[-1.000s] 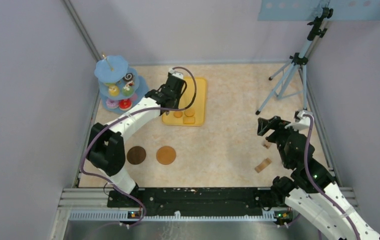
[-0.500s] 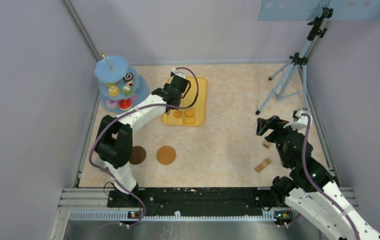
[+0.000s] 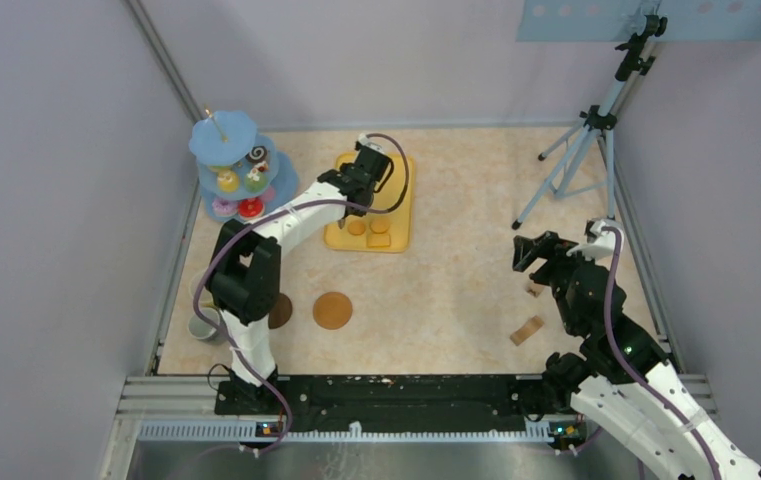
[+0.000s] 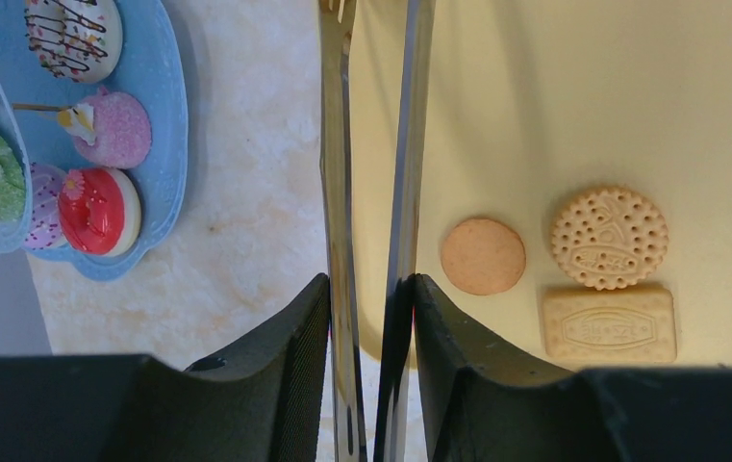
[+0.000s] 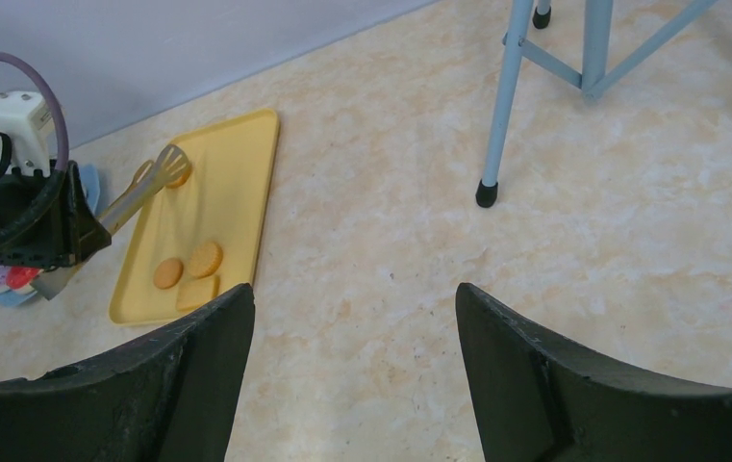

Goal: Serve the afternoon tea

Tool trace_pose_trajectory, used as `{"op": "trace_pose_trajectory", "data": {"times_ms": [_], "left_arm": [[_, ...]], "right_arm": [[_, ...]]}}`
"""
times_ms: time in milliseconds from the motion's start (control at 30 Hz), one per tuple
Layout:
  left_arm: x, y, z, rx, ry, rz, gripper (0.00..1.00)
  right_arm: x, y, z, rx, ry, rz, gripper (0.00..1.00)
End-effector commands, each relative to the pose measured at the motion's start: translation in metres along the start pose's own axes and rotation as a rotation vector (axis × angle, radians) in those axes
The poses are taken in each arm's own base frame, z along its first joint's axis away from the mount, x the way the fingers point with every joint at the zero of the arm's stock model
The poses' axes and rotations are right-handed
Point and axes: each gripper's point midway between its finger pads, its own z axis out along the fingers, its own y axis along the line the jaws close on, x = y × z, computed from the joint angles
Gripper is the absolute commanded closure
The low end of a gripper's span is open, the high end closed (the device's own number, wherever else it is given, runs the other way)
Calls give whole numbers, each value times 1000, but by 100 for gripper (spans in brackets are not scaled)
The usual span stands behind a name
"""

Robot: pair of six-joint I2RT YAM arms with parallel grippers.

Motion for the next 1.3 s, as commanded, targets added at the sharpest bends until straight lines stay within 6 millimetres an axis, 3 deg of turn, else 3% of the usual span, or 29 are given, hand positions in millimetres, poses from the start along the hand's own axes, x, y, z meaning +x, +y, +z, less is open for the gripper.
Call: {"op": "trace_pose_trajectory", "data": {"times_ms": [0, 500, 633, 733, 1067, 1267], "left_arm": [[-11, 3, -2, -45, -3, 51, 59], [-16, -3, 1, -30, -3, 85, 58], [-20, 0, -1, -39, -17, 85, 64], [-29, 6, -6, -57, -38, 80, 75], [-64, 28, -54, -42, -147, 10, 88], [-78, 48, -91, -35, -214, -30, 90]], "right_arm": [[-5, 4, 0, -16, -18, 13, 25], [-2, 2, 0, -11, -14, 19, 25], [-3, 1, -1, -10, -15, 19, 25], [-3, 1, -1, -11, -16, 20, 25], [-1, 2, 0, -16, -14, 23, 25], [0, 2, 1, -17, -12, 25, 25]]}}
